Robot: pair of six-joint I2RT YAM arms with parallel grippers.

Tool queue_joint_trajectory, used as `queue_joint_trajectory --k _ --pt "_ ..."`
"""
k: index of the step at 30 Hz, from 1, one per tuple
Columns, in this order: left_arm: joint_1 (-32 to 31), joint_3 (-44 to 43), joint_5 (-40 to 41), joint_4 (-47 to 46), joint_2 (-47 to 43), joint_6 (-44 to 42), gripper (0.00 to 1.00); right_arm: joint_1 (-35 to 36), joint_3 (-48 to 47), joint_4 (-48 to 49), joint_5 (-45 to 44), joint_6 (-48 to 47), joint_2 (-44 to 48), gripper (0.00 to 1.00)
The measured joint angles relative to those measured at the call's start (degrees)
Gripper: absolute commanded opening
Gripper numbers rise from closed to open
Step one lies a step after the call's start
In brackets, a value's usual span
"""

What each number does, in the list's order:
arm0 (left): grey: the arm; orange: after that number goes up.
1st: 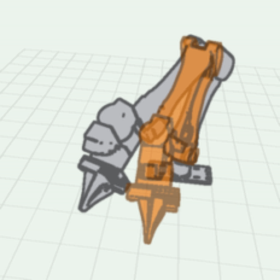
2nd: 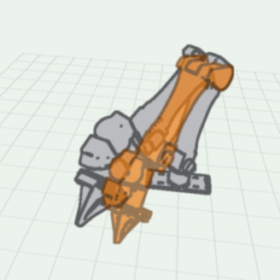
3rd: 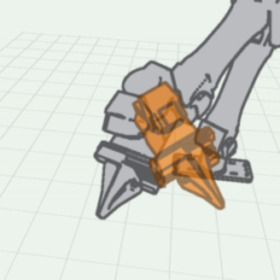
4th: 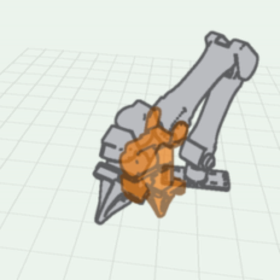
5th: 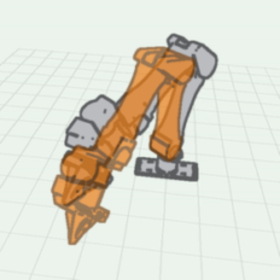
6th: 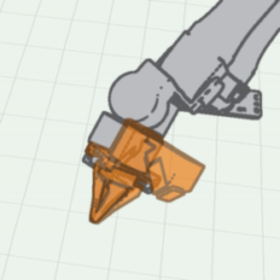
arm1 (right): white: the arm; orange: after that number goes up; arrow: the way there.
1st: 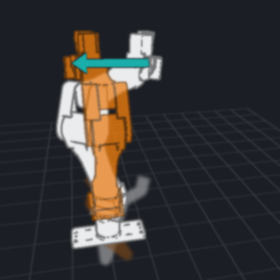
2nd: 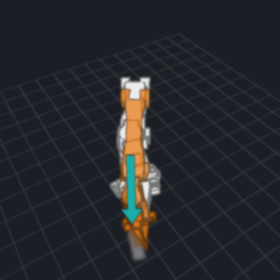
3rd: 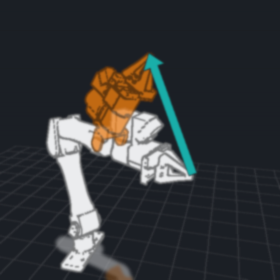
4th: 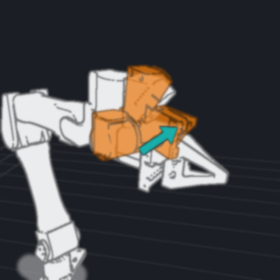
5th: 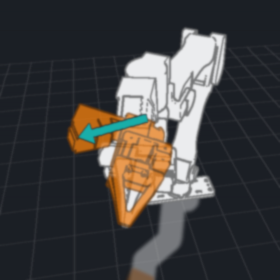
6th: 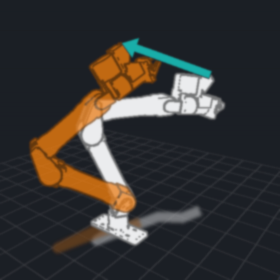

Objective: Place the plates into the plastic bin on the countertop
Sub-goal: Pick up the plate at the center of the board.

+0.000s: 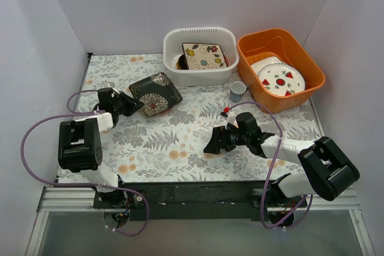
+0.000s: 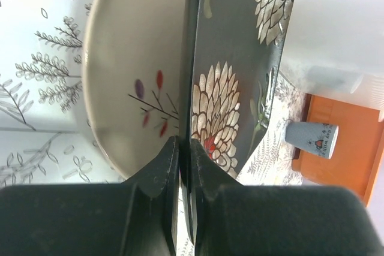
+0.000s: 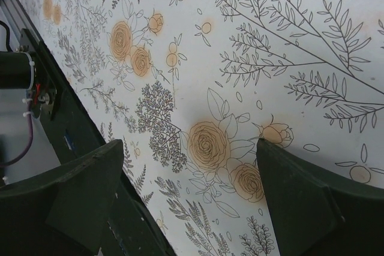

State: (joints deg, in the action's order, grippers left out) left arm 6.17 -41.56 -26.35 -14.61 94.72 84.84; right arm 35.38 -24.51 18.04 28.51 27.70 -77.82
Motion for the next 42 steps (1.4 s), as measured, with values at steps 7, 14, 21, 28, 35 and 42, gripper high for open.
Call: queue_joint_trajectory --k 7,14,21,28,35,42 --pt "0.0 0.8 1.2 5.4 -9.6 -1.3 0.00 0.0 -0.4 0.1 1.0 -0.5 -0.7 0.98" --pt "0.0 0.8 3.2 11.5 -19.1 -3.5 0.00 0.0 -1.9 1.3 3.3 -1.1 -3.5 0.98" --pt "0.5 0.8 4.8 16.6 -25.4 -5.0 0.00 0.0 -1.8 3.3 4.7 -1.0 -4.5 0.98" --pt "0.7 -1.0 4.7 20.2 -26.3 -5.6 0.00 0.0 -0.1 6.6 5.1 -0.6 -4.5 0.98" --pt "0.7 -5.6 2.7 19.4 -24.0 -4.9 0.00 0.0 2.7 7.4 4.4 0.3 -1.6 0.98" --pt "0.5 -9.6 -0.8 16.4 -17.4 -3.5 0.00 0.0 4.2 7.2 3.5 0.9 0.5 0.98"
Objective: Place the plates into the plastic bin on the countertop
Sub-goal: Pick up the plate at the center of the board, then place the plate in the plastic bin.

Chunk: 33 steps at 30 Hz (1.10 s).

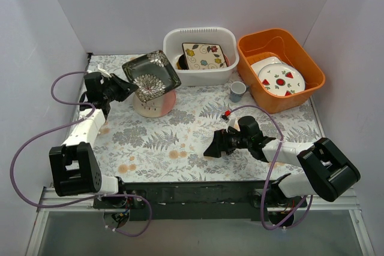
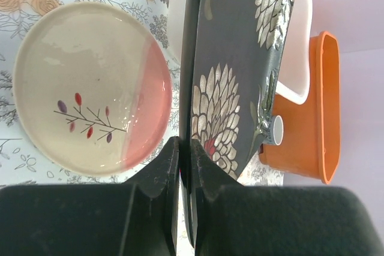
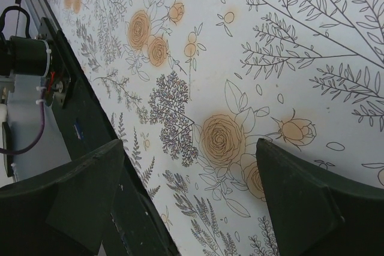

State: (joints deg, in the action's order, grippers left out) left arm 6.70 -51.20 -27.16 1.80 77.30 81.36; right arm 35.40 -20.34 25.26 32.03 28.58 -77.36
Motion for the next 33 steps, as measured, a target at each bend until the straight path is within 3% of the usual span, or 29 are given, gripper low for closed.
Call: queue_joint_trajectory --k 17,28,33 --pt "-4.7 -9.3 -1.6 -1.4 11.2 1.6 0.00 0.0 -2.2 -1.0 0.5 -0.3 -2.1 0.98" --pt "-12.4 -26.9 0.3 1.7 25.3 1.0 0.00 0.0 -3.1 0.8 2.7 -0.5 -4.7 0.98" --pt "-14.9 -30.7 0.3 3.0 27.6 0.5 0.00 0.0 -3.1 1.1 2.9 -0.6 -4.8 0.98"
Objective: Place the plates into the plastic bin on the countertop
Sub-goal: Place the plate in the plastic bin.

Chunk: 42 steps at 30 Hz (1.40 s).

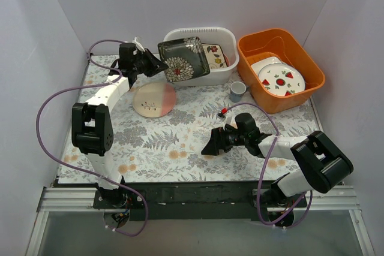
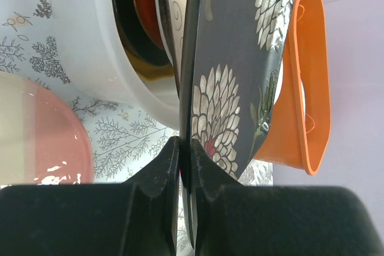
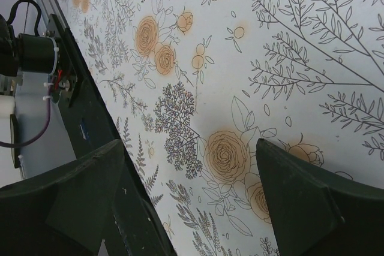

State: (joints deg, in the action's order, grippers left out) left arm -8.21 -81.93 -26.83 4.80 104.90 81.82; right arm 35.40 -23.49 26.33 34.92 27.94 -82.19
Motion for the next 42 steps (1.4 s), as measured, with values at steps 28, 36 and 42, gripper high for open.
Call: queue_joint_trajectory --k 28,36,42 --pt "-3.9 -34.4 0.6 5.1 25.1 0.9 0.00 0.0 4.0 2.5 -0.9 1.8 3.5 0.98" --pt "-4.8 -40.0 0.3 5.3 30.3 1.0 0.00 0.0 5.7 2.1 -2.8 2.8 6.0 0.98" --pt "-5.2 -41.7 0.8 5.1 32.8 0.6 0.00 0.0 6.1 0.9 -3.7 3.4 7.4 0.98"
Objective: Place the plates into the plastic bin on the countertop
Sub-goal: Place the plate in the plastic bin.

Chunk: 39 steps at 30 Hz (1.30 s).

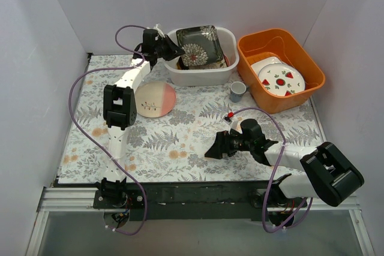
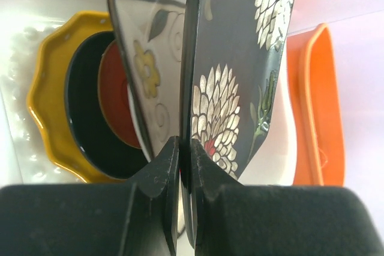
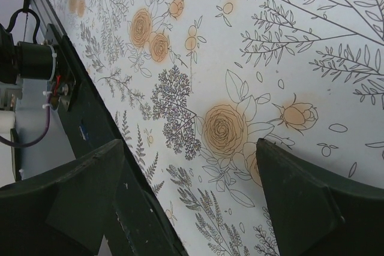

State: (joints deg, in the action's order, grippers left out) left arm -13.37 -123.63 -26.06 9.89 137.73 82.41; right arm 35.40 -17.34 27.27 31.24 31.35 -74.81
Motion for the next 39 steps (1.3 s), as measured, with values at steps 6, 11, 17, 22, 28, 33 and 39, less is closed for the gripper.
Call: queue_joint_trajectory --k 6,11,17,22,28,33,39 --pt "-0.2 0.0 0.2 0.9 1.2 -0.7 0.00 0.0 0.1 -0.1 0.0 0.0 0.1 0.98" --pt "-0.3 -0.1 0.2 0.9 1.3 -1.5 0.00 0.0 -0.2 1.4 0.7 0.0 -1.4 0.98" --pt "-0.3 -1.0 0.2 2.3 1.7 -3.0 0.02 0.0 -1.4 3.7 2.3 0.2 -4.5 0.98" --pt "-0.5 -1.0 0.0 2.8 1.7 -3.7 0.08 0.0 -2.4 5.3 3.8 0.2 -6.9 0.98" --pt "-0.9 -1.0 -0.2 3.9 2.0 -4.4 0.20 0.0 -3.9 5.9 5.2 -0.1 -9.0 0.98" --pt "-1.0 -1.0 -0.6 3.4 2.4 -4.5 0.33 0.0 -4.3 5.9 5.5 -0.2 -9.6 0.98" --pt "-1.0 -1.0 -0.8 2.5 2.4 -4.9 0.64 0.0 -4.3 6.1 5.7 -0.3 -9.7 0.98"
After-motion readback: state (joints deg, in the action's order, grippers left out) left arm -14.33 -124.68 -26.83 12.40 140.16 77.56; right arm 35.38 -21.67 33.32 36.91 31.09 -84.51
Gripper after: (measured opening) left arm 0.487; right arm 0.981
